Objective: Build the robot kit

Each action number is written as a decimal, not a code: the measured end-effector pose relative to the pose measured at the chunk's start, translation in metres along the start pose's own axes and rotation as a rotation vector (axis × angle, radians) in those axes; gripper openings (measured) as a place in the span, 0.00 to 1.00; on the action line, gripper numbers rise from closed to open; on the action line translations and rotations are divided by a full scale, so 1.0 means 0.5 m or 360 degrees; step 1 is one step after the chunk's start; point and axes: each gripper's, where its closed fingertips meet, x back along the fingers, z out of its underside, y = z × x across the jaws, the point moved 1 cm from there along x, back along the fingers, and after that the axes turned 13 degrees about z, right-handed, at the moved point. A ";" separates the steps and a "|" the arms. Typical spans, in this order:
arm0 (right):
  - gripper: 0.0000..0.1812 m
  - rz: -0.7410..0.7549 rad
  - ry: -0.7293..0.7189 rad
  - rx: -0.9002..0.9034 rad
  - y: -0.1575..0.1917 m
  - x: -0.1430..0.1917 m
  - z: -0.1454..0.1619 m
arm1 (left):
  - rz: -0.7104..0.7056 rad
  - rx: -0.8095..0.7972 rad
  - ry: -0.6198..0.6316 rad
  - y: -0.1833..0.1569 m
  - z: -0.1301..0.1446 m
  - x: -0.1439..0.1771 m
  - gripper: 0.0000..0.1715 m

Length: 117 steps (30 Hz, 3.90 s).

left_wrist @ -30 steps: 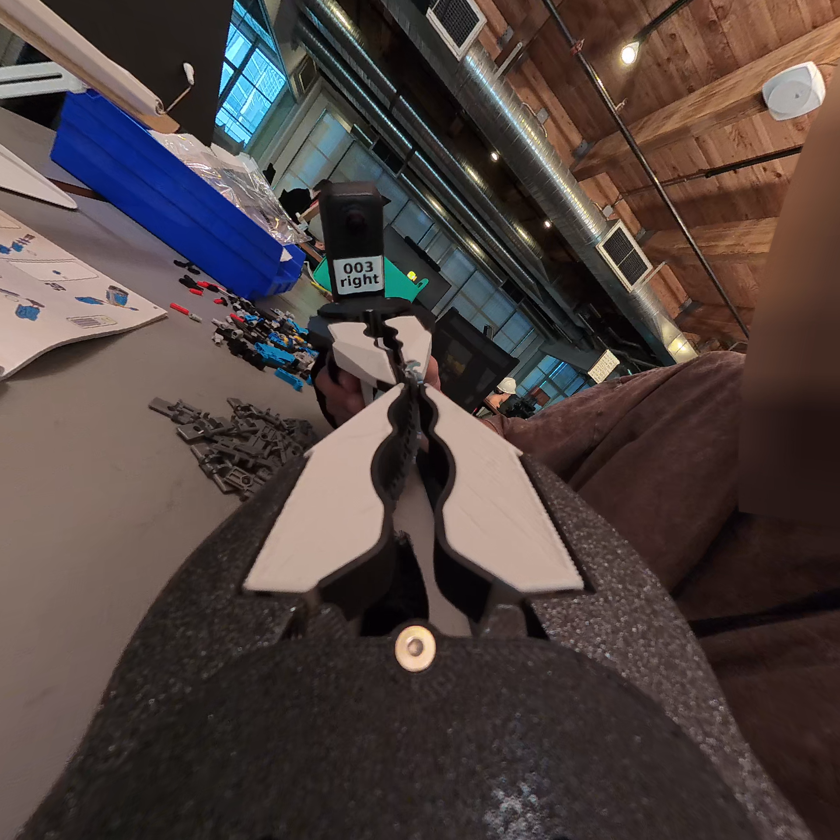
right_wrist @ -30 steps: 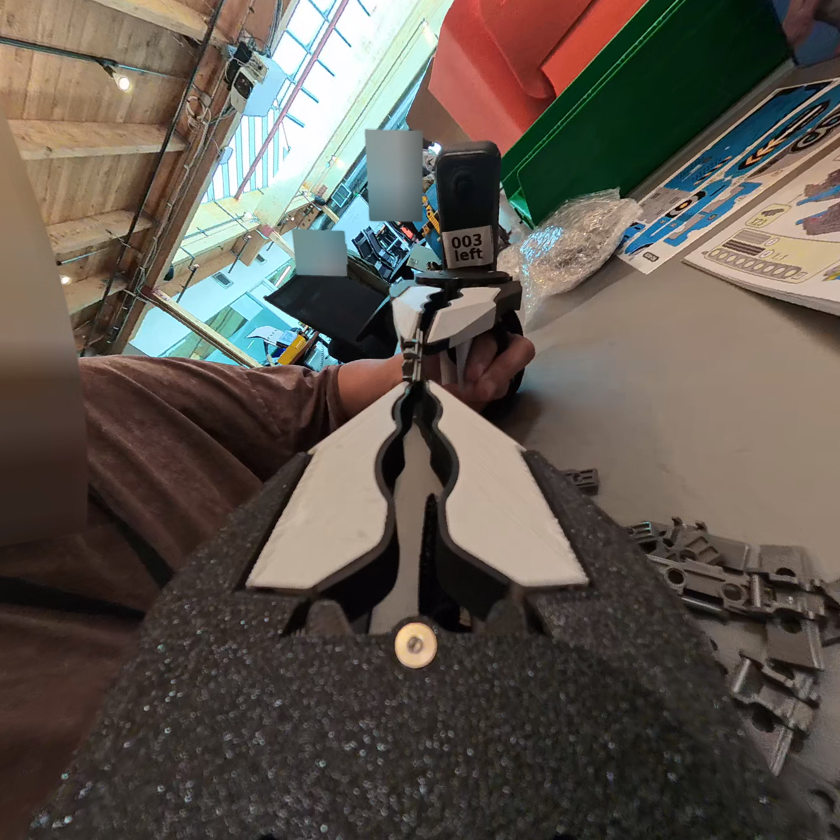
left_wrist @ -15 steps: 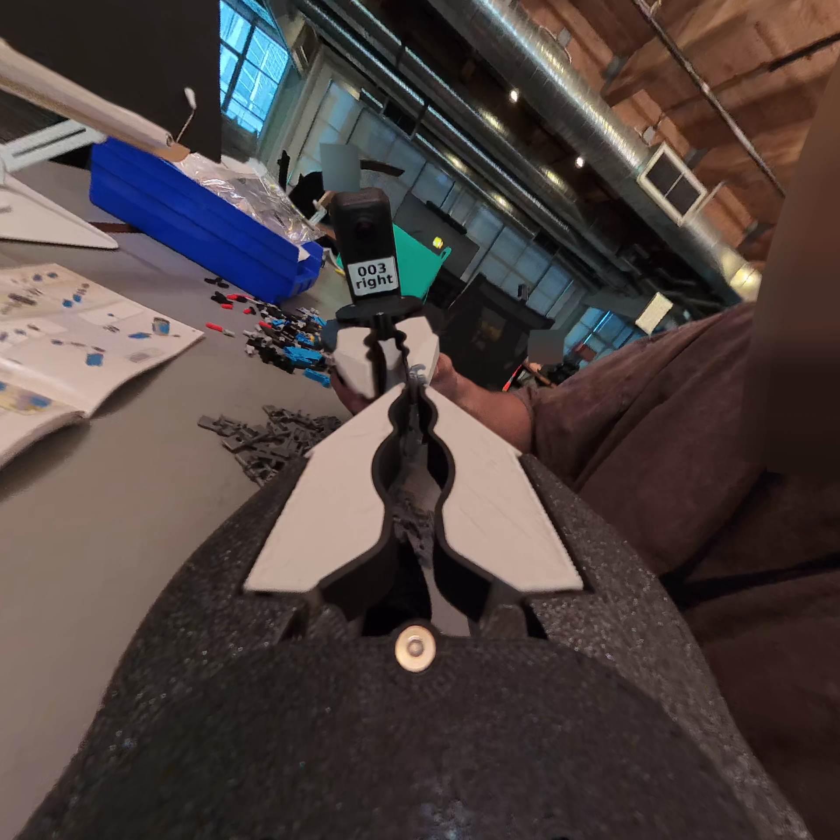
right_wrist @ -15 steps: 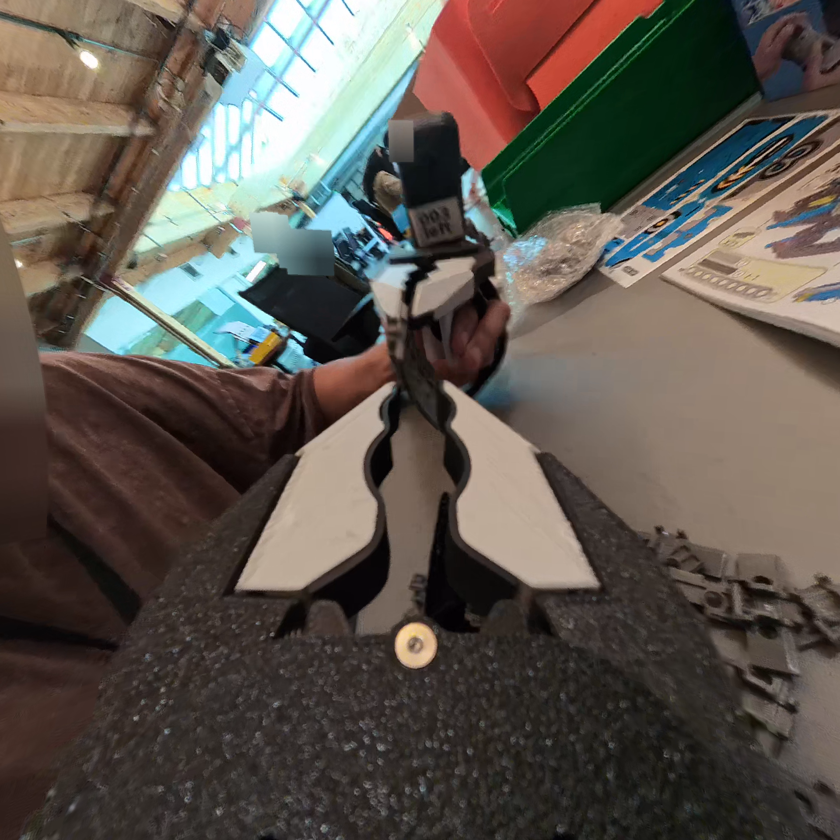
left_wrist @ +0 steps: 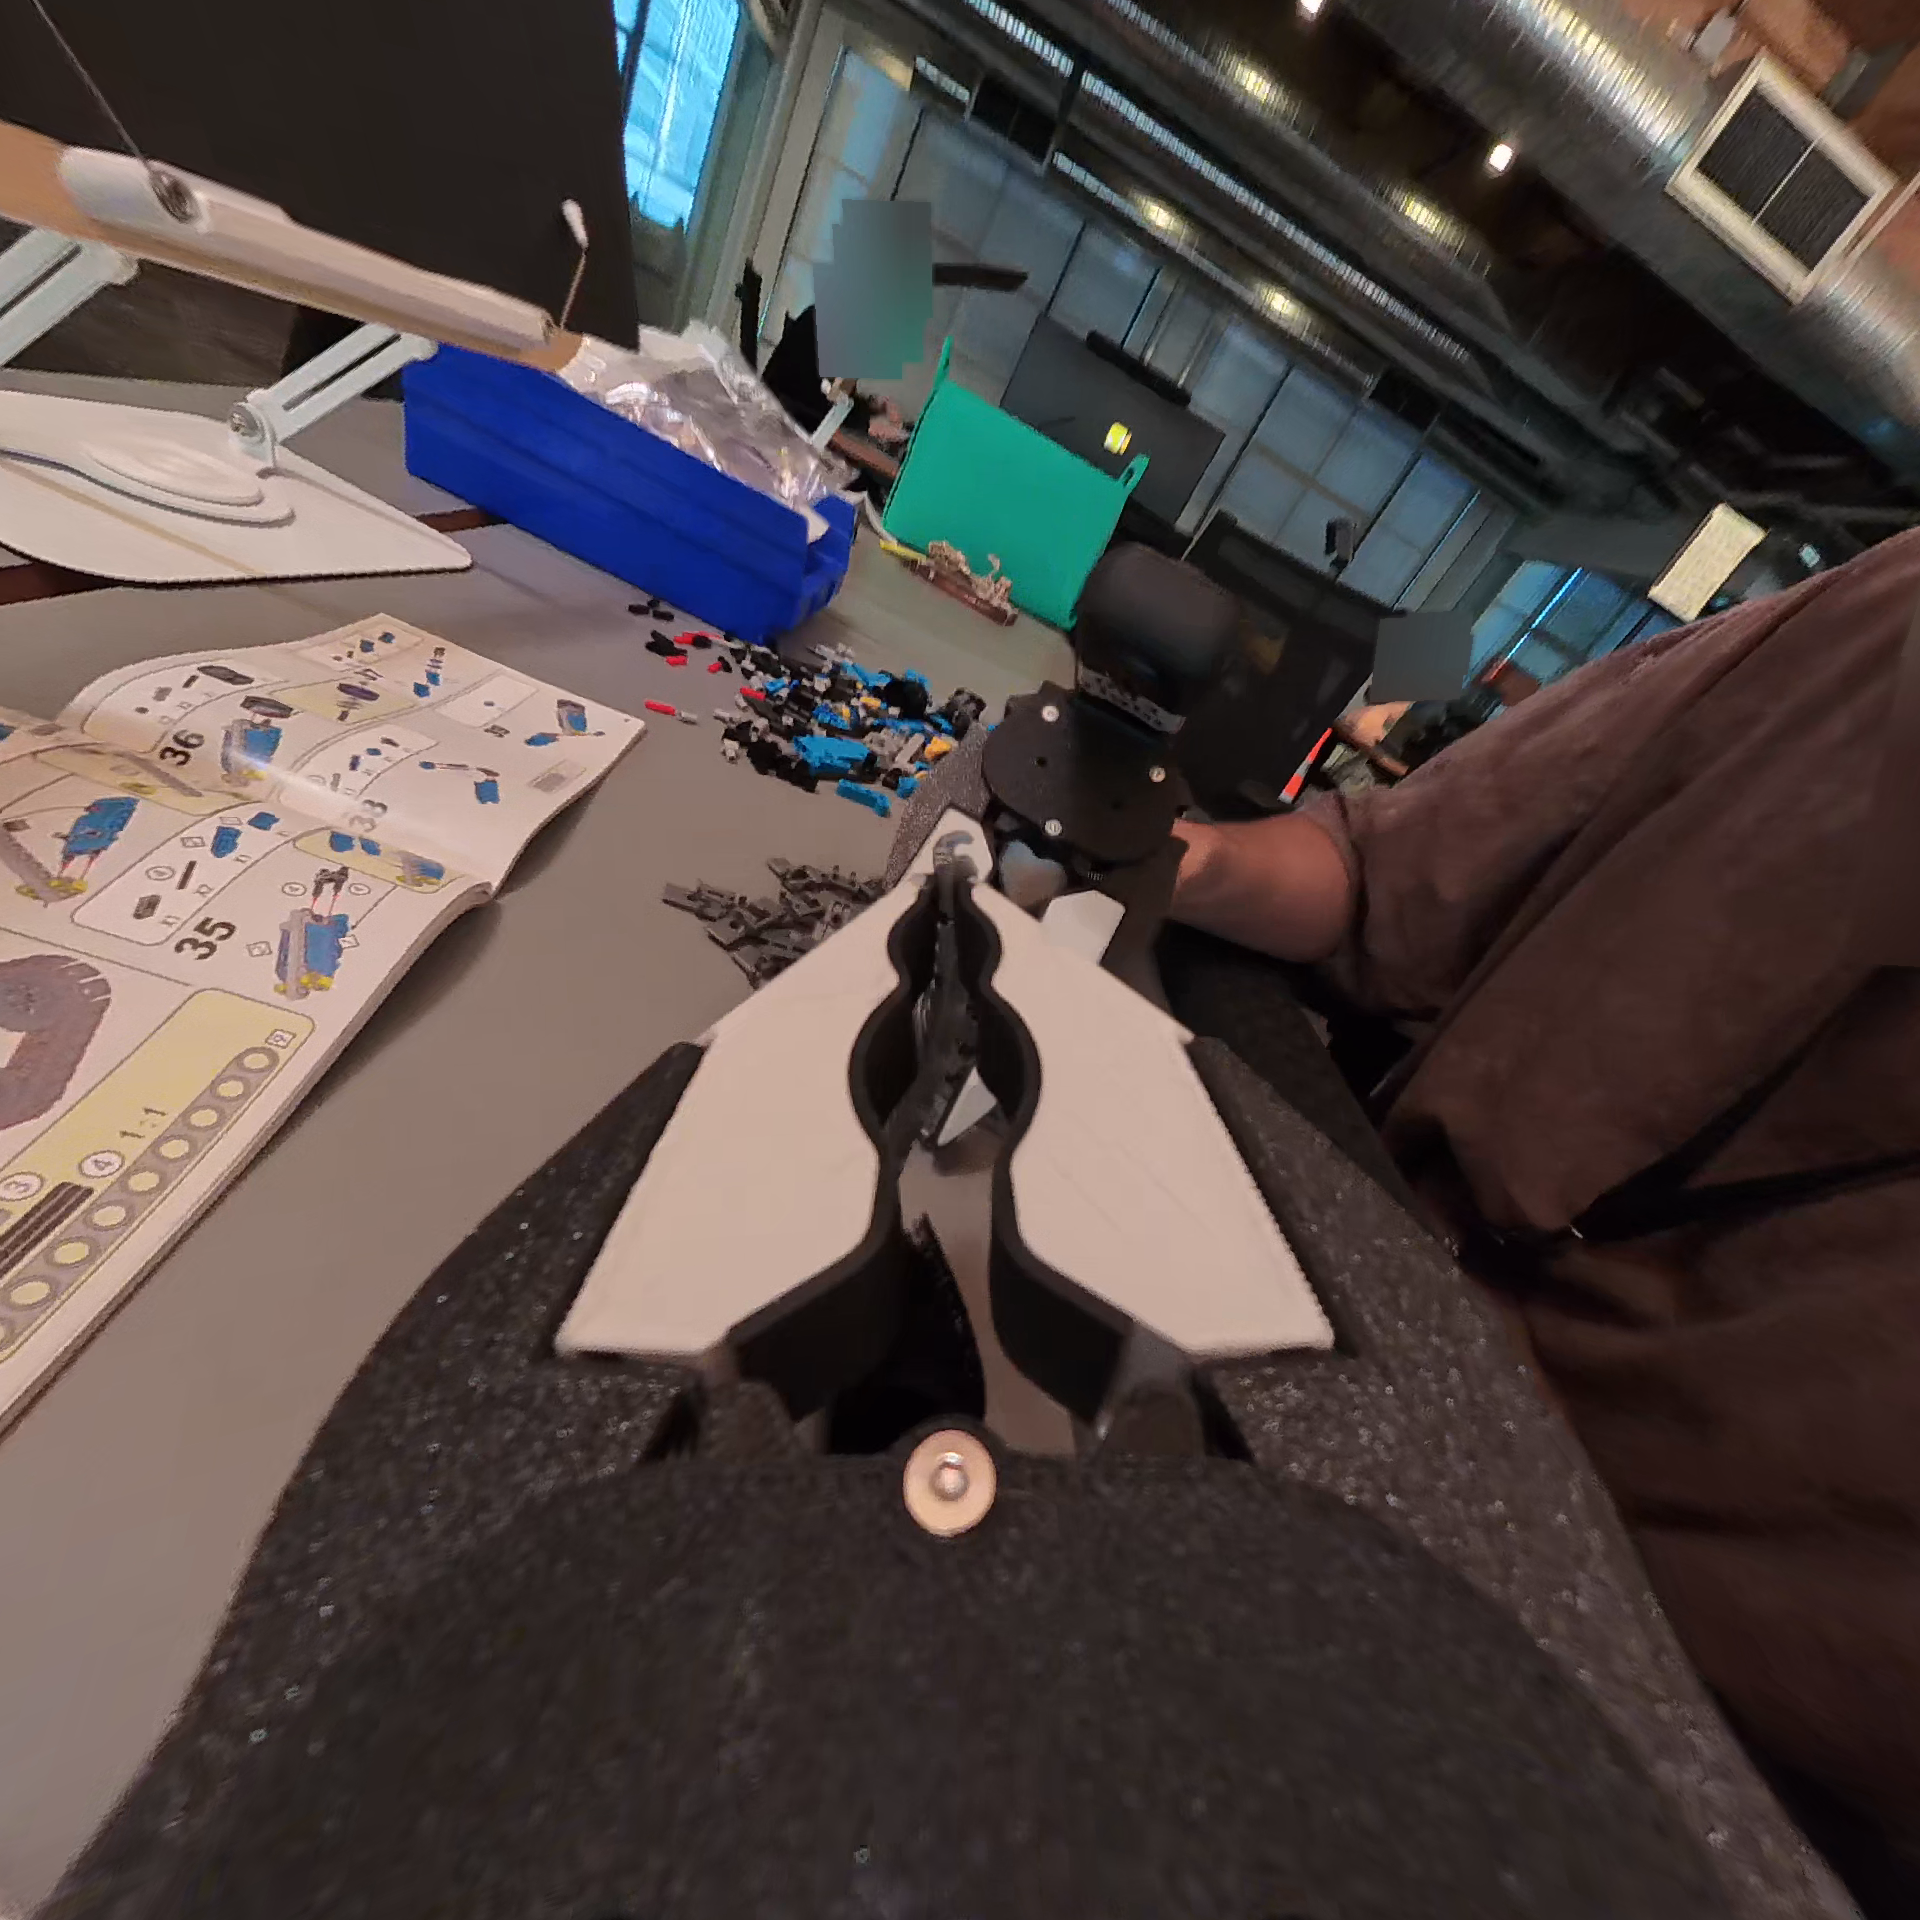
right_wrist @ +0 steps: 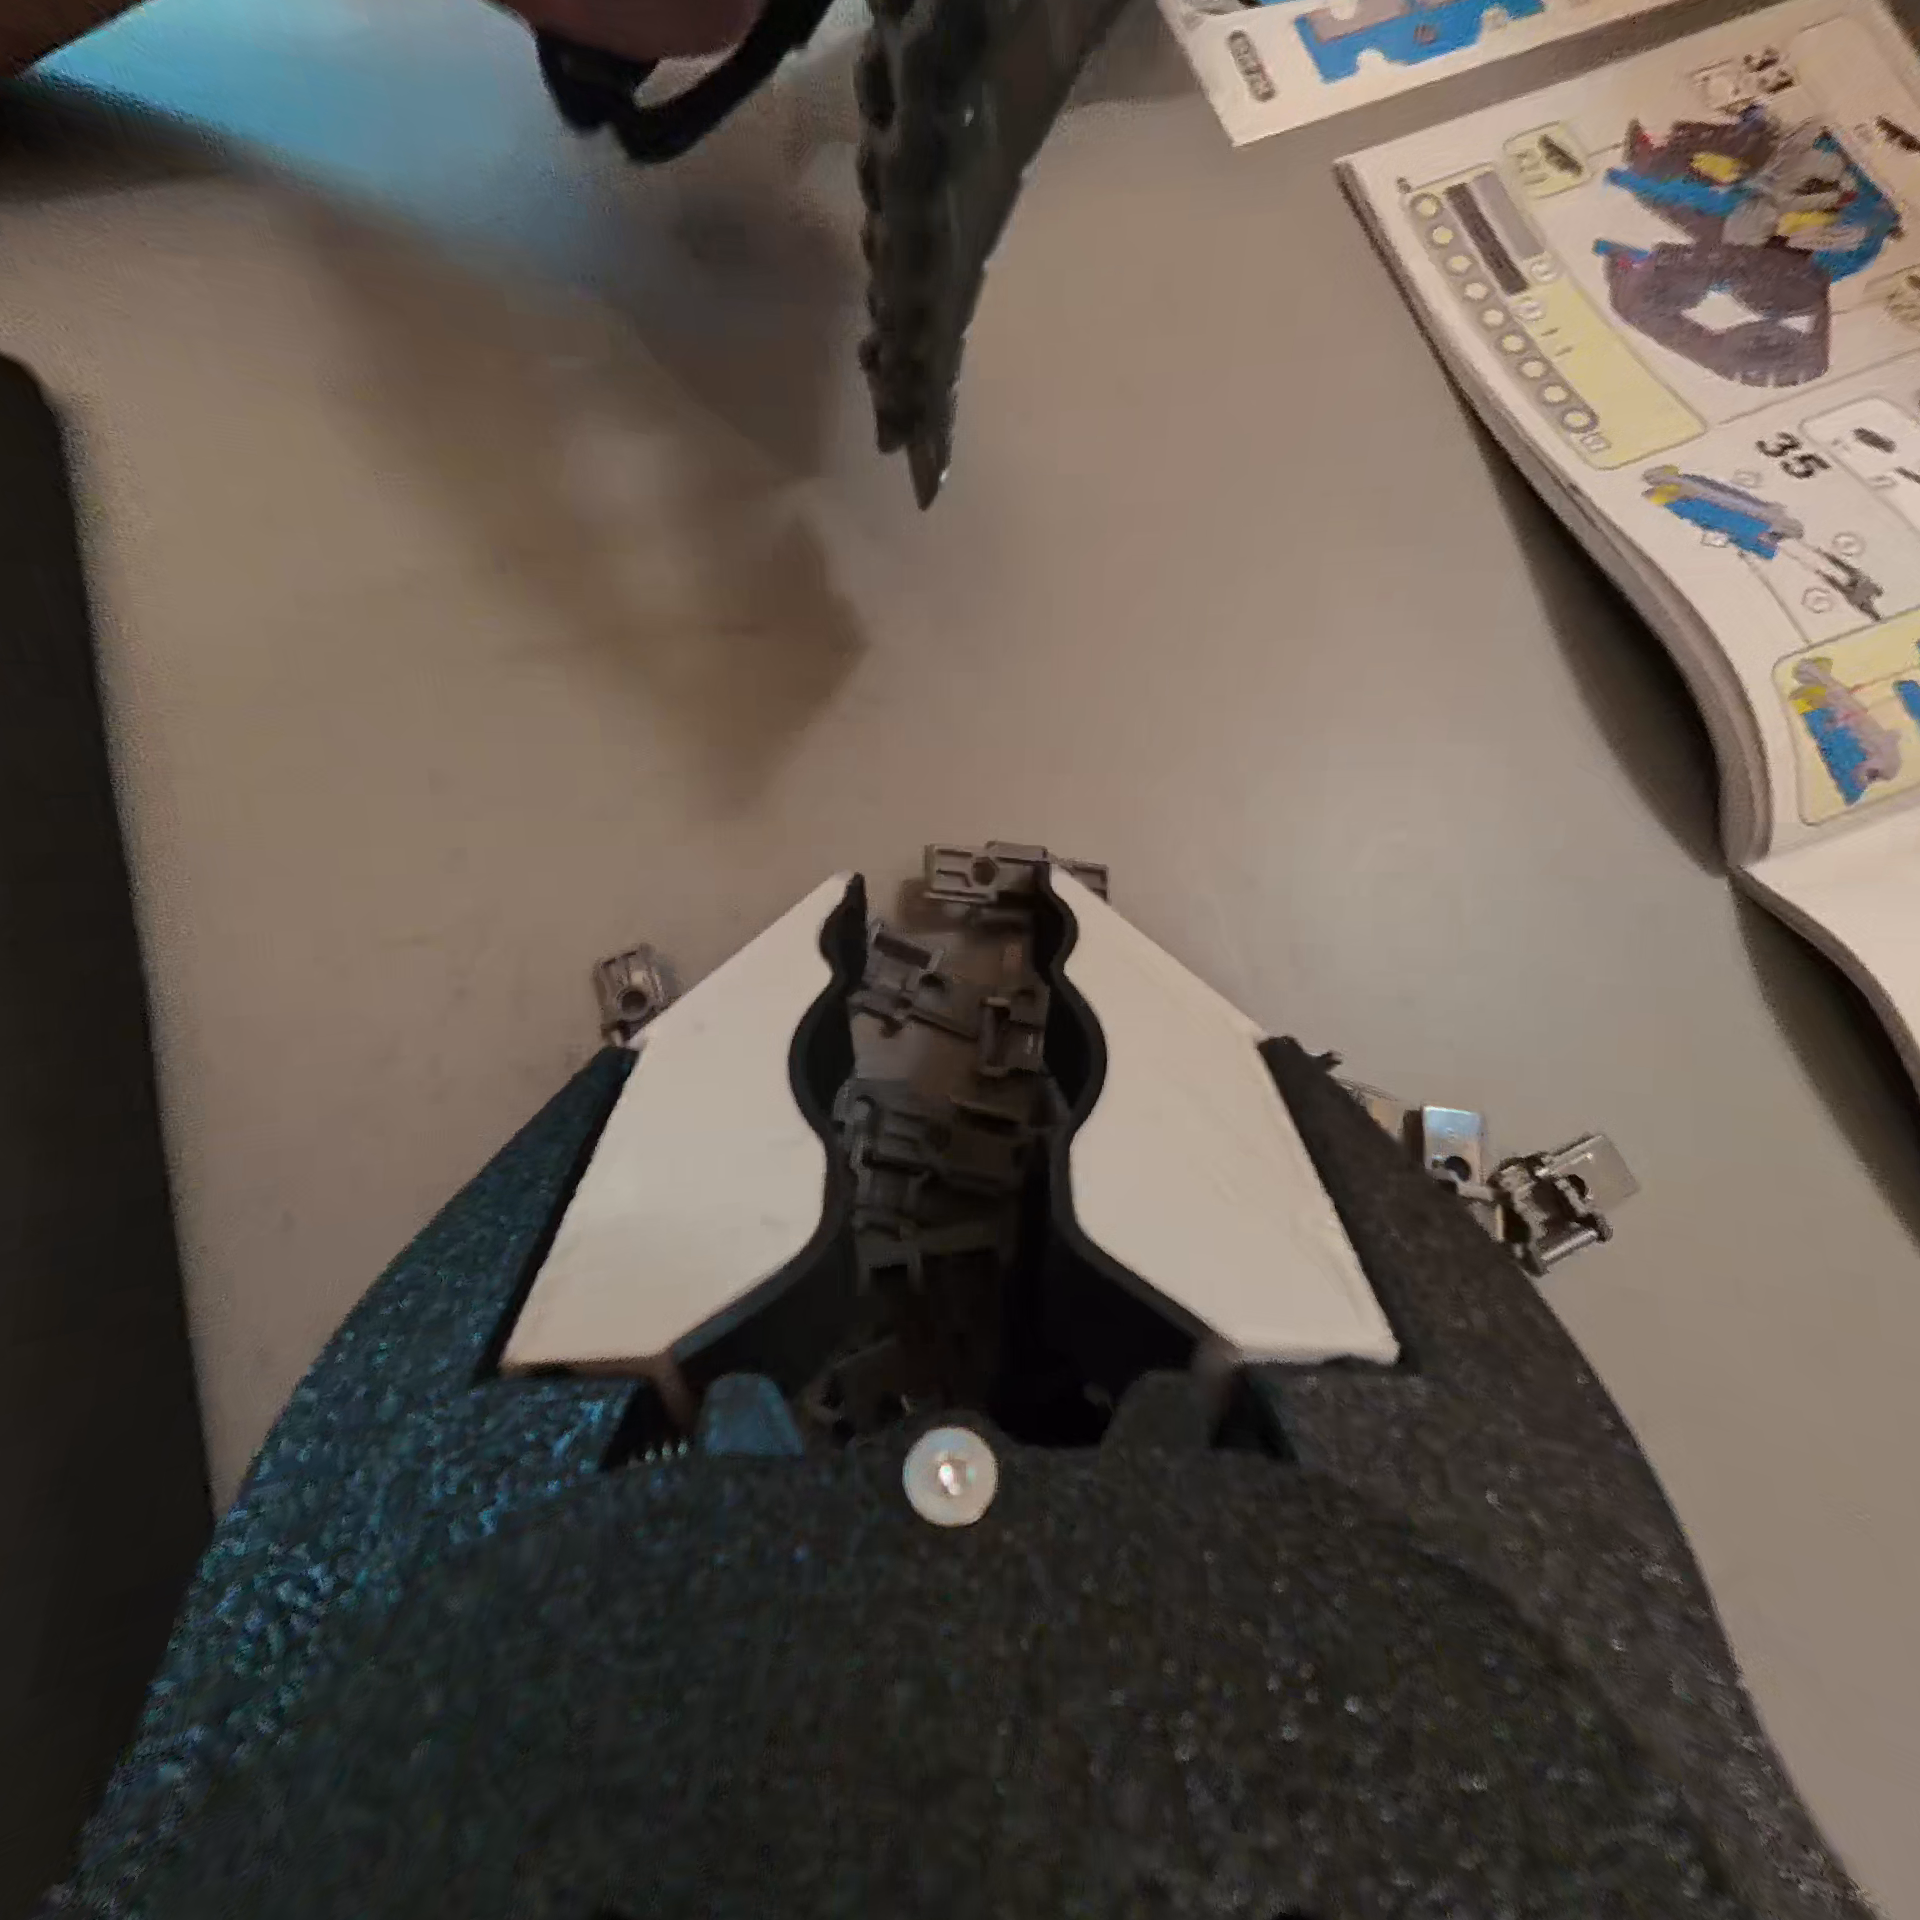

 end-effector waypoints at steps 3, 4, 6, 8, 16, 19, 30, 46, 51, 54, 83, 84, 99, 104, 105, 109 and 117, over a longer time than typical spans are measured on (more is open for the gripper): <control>0.14 0.0071 0.0069 0.0015 -0.008 -0.003 0.001 | 0.0072 0.0061 -0.0135 0.008 -0.006 0.012 0.01; 0.13 0.0094 0.0078 0.0035 -0.010 -0.004 0.001 | 0.0085 0.0079 -0.0167 0.011 -0.007 0.016 0.01; 0.11 0.0135 0.0107 0.0045 -0.013 -0.005 0.001 | 0.0107 0.0104 -0.0196 0.014 -0.007 0.017 0.01; 0.09 0.0163 0.0131 0.0060 -0.016 -0.006 0.001 | 0.0109 0.0117 -0.0184 0.016 -0.001 0.013 0.01; 0.06 -0.0397 -0.0685 -0.0652 -0.045 0.116 -0.142 | 0.0037 0.0219 -0.0120 0.023 0.020 -0.023 0.01; 0.01 -0.0843 -0.1096 -0.1010 -0.067 0.192 -0.198 | 0.0091 0.0397 -0.0263 0.027 0.016 -0.041 0.01; 0.01 -0.0466 -0.1097 -0.0919 -0.088 0.129 -0.208 | 0.0084 0.0483 -0.0273 0.034 0.034 -0.066 0.00; 0.01 -0.0170 -0.1086 -0.0645 -0.089 0.123 -0.194 | 0.0136 0.0494 -0.0485 0.032 0.004 -0.048 0.01; 0.01 -0.0112 -0.1085 -0.0479 -0.087 0.122 -0.194 | 0.0162 0.0511 -0.0482 0.030 0.004 -0.048 0.01; 0.01 -0.0145 -0.1043 -0.0448 -0.084 0.120 -0.189 | 0.0164 0.0514 -0.0480 0.030 0.005 -0.048 0.01; 0.03 -0.0366 -0.0556 -0.0562 -0.077 0.106 -0.131 | 0.0083 0.0522 -0.0233 0.036 0.045 -0.066 0.01; 0.03 -0.0361 -0.0550 -0.0567 -0.079 0.105 -0.130 | 0.0078 0.0525 -0.0231 0.037 0.045 -0.067 0.01; 0.09 -0.0445 -0.0599 -0.0647 -0.075 0.107 -0.136 | 0.0097 0.0540 -0.0245 0.036 0.044 -0.067 0.01; 0.09 -0.0500 -0.0623 -0.0673 -0.072 0.111 -0.139 | 0.0105 0.0539 -0.0234 0.034 0.046 -0.070 0.01; 0.08 -0.0503 -0.0625 -0.0663 -0.071 0.111 -0.138 | 0.0103 0.0537 -0.0230 0.034 0.046 -0.070 0.01; 0.07 -0.0487 -0.0616 -0.0620 -0.070 0.110 -0.136 | 0.0114 0.0547 -0.0226 0.033 0.047 -0.070 0.01; 0.07 -0.0168 -0.0438 -0.0198 -0.070 0.107 -0.124 | 0.0067 0.0534 -0.0169 0.037 0.057 -0.076 0.01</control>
